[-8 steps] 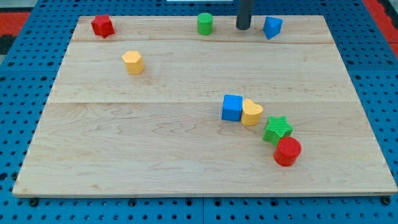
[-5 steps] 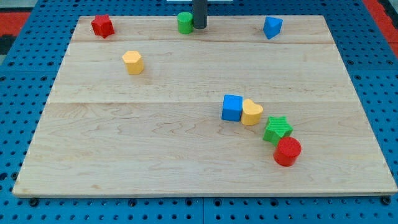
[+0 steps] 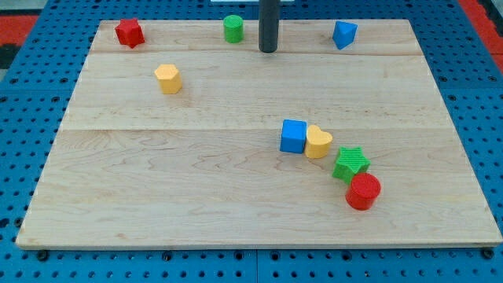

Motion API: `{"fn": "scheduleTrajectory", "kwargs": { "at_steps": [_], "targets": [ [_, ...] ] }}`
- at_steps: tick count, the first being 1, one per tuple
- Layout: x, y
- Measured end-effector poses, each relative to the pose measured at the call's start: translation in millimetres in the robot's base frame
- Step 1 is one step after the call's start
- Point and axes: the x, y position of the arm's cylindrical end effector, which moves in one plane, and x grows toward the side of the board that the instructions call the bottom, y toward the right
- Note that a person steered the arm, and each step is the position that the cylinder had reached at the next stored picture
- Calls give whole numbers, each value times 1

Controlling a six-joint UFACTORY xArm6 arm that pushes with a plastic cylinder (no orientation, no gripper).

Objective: Point your hand at the bottom right side of the green circle

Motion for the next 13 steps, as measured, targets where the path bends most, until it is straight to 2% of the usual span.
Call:
{"fn": "scheduleTrajectory", "kwargs": {
  "at_steps": [1, 4, 9, 13],
  "targets": [
    [5, 0],
    [56, 0],
    [59, 23],
    [59, 5]
  ]
}}
